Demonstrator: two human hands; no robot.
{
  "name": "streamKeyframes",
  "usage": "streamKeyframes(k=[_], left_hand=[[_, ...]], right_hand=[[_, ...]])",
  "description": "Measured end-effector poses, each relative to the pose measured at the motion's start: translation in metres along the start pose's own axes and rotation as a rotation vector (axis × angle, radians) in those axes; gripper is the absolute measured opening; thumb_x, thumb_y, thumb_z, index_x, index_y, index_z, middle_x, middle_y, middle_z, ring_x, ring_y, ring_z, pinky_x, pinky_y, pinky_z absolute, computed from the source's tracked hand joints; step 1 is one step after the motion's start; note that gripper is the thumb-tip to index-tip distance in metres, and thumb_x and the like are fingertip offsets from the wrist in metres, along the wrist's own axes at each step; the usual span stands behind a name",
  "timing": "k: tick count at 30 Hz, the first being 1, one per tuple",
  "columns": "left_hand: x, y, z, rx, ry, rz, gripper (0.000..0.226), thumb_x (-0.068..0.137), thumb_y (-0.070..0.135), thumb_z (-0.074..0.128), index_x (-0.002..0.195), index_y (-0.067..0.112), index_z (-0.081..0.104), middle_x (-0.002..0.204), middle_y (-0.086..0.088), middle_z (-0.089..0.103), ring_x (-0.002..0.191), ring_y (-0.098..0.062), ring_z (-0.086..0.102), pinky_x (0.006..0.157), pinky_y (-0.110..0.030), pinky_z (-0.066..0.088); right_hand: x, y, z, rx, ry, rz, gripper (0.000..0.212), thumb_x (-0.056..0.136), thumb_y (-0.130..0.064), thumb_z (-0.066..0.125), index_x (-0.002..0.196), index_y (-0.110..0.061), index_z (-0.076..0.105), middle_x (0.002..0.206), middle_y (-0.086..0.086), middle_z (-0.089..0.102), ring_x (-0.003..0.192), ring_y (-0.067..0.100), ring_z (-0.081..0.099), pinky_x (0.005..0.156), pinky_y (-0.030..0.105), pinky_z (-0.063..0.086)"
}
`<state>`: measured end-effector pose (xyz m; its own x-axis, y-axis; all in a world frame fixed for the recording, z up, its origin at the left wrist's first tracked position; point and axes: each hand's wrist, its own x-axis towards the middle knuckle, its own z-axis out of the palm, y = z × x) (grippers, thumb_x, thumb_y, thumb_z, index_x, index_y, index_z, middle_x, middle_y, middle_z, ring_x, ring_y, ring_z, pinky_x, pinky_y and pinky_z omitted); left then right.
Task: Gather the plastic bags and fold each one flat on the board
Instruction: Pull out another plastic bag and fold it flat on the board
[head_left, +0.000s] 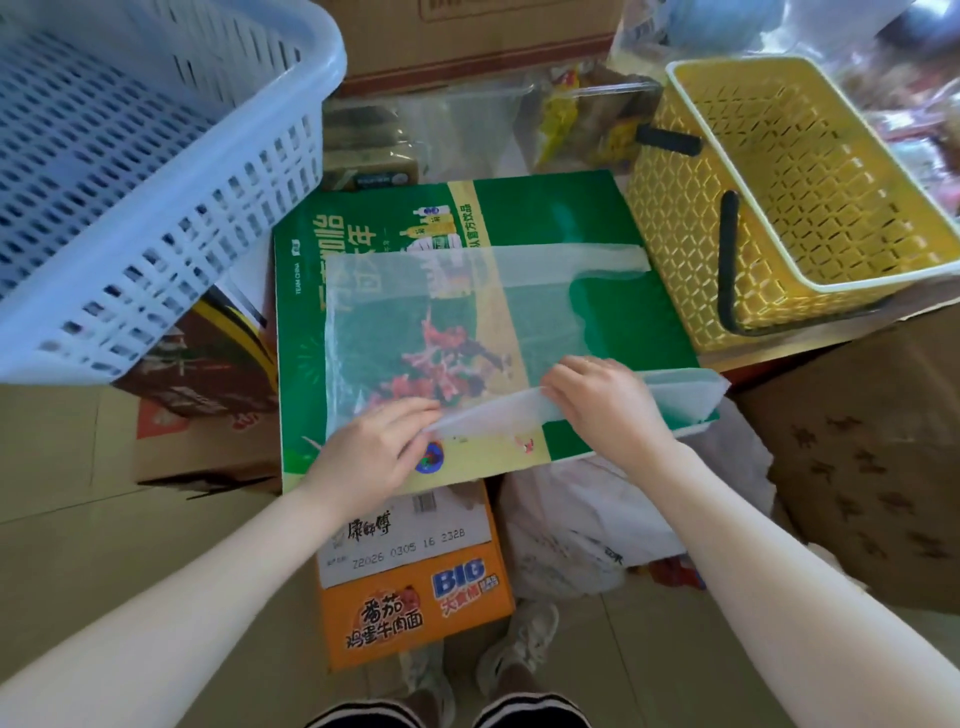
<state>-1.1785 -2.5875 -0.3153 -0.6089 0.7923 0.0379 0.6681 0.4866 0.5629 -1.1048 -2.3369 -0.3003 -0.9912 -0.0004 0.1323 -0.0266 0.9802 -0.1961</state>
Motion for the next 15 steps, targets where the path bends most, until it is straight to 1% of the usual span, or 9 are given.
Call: streamKeyframes(k=[2,4,7,8,11,12,13,14,15], left_hand=[[0.000,-0.002,-0.005,-0.094,0.056,-0.080,0.047,0.089,0.034,0.033,0.112,0.008,0.065,0.118,-0.002,0.063,0.107,-0.012,0.056,0.096,-0.027,0.038],[0.000,-0.004,-0.007,-0.093,0.103,-0.092,0.037,0.088,0.024,0.041,0.107,0.008,0.068,0.113,-0.003,0.066,0.105,-0.014,0.058,0.098,-0.027,0.036],[-0.002,-0.005,-0.005,-0.070,0.192,-0.114,0.027,0.080,0.013,0.051,0.094,0.006,0.073,0.098,-0.006,0.072,0.092,-0.021,0.067,0.090,-0.035,0.048],[-0.002,-0.003,-0.003,-0.061,0.212,-0.126,0.026,0.079,0.013,0.052,0.091,0.006,0.073,0.093,-0.006,0.073,0.086,-0.022,0.069,0.083,-0.037,0.053],[-0.004,0.003,0.000,-0.019,0.272,-0.120,0.019,0.074,0.011,0.058,0.084,0.009,0.074,0.080,-0.003,0.074,0.072,-0.020,0.070,0.062,-0.034,0.058],[-0.003,0.005,0.001,-0.001,0.290,-0.105,0.017,0.073,0.010,0.060,0.082,0.010,0.074,0.077,-0.002,0.074,0.069,-0.018,0.070,0.058,-0.032,0.058],[-0.003,0.007,0.002,0.021,0.296,-0.090,0.014,0.072,0.008,0.061,0.079,0.010,0.073,0.074,-0.001,0.073,0.067,-0.017,0.069,0.055,-0.029,0.056],[-0.003,0.006,0.003,0.051,0.288,-0.075,0.011,0.071,0.005,0.064,0.077,0.010,0.071,0.072,-0.001,0.071,0.065,-0.017,0.068,0.052,-0.028,0.055],[-0.004,0.004,0.005,0.088,0.273,-0.069,0.013,0.069,0.000,0.067,0.077,0.009,0.068,0.073,-0.002,0.069,0.067,-0.019,0.066,0.054,-0.027,0.054]], right_hand=[[0.008,-0.006,-0.009,0.122,-0.025,0.062,0.016,0.083,-0.022,0.058,0.073,-0.010,0.061,0.070,0.004,0.062,0.067,0.029,0.058,0.060,0.035,0.044],[0.014,-0.006,-0.018,0.328,-0.104,0.233,0.010,0.079,-0.016,0.069,0.072,-0.015,0.062,0.073,-0.003,0.060,0.074,0.024,0.054,0.067,0.033,0.040],[0.014,-0.004,-0.028,0.573,-0.255,0.397,0.009,0.081,-0.017,0.068,0.073,-0.020,0.065,0.074,-0.005,0.060,0.075,0.017,0.053,0.071,0.029,0.039],[0.013,-0.005,-0.030,0.504,-0.273,0.361,0.002,0.081,-0.019,0.068,0.079,-0.020,0.068,0.080,-0.005,0.063,0.081,0.018,0.056,0.076,0.029,0.042],[0.011,-0.014,-0.024,0.132,-0.336,0.159,0.028,0.082,-0.033,0.067,0.108,-0.021,0.068,0.110,-0.001,0.064,0.105,0.024,0.056,0.090,0.035,0.040],[0.011,-0.021,-0.020,0.065,-0.297,0.069,0.027,0.081,-0.032,0.067,0.106,-0.020,0.069,0.110,0.000,0.065,0.104,0.025,0.057,0.086,0.035,0.039],[0.011,-0.027,-0.015,-0.007,-0.226,-0.032,0.019,0.078,-0.027,0.070,0.094,-0.017,0.071,0.099,0.002,0.067,0.093,0.027,0.061,0.076,0.034,0.040],[0.011,-0.032,-0.009,-0.090,-0.135,-0.102,0.013,0.069,-0.021,0.075,0.078,-0.013,0.068,0.083,0.003,0.066,0.077,0.027,0.063,0.065,0.031,0.039],[0.011,-0.035,-0.007,-0.159,-0.110,-0.118,0.019,0.059,-0.015,0.079,0.065,-0.012,0.062,0.069,0.003,0.062,0.063,0.026,0.061,0.056,0.027,0.037]])
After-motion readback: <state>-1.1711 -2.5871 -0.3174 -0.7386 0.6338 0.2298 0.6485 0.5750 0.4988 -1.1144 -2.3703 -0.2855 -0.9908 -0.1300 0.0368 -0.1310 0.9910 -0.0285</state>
